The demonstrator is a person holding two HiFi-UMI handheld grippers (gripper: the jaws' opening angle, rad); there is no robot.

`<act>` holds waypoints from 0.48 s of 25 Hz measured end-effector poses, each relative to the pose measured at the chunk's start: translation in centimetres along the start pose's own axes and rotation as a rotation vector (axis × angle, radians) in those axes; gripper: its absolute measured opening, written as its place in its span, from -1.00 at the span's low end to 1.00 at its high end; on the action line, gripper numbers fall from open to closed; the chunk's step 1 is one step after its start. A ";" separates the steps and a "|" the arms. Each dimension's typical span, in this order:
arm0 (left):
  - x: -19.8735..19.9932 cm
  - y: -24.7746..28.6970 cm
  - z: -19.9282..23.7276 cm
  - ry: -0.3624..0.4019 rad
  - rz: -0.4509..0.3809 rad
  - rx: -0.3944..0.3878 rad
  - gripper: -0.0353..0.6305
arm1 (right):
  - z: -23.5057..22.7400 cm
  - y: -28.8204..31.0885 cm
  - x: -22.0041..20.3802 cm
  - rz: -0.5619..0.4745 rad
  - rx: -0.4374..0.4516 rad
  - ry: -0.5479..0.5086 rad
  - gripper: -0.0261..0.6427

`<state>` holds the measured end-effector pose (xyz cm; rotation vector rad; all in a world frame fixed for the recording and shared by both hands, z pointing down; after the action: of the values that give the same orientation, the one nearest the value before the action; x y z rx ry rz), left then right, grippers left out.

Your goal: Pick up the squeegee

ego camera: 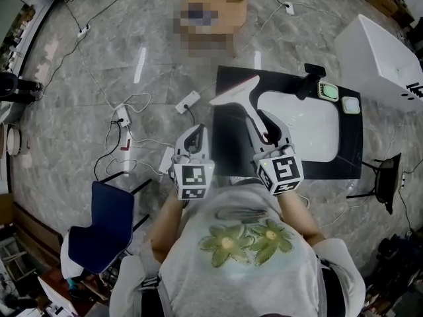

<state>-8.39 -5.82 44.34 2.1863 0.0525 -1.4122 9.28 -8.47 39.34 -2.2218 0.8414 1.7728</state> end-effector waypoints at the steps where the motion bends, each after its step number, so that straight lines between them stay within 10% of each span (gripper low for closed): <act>1: 0.1 0.0 0.0 0.001 -0.002 -0.002 -0.87 | 0.0 -0.2 0.1 -0.004 -0.002 -0.004 -0.56; 12: 0.6 0.1 -0.7 0.008 -0.022 -0.014 -0.87 | 0.6 -1.7 0.4 -0.036 -0.002 -0.009 -0.56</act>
<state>-7.48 -5.79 44.06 2.1862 0.0896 -1.4117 9.73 -6.96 38.46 -2.2144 0.7930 1.7664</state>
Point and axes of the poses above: the fingertips, and each gripper's own axes: y forward along the fingers, z to its left, x out of its top, the point moved 6 cm from there along -y, backward along the fingers, and after that the axes turned 15 degrees about y, right-handed, at the moved point
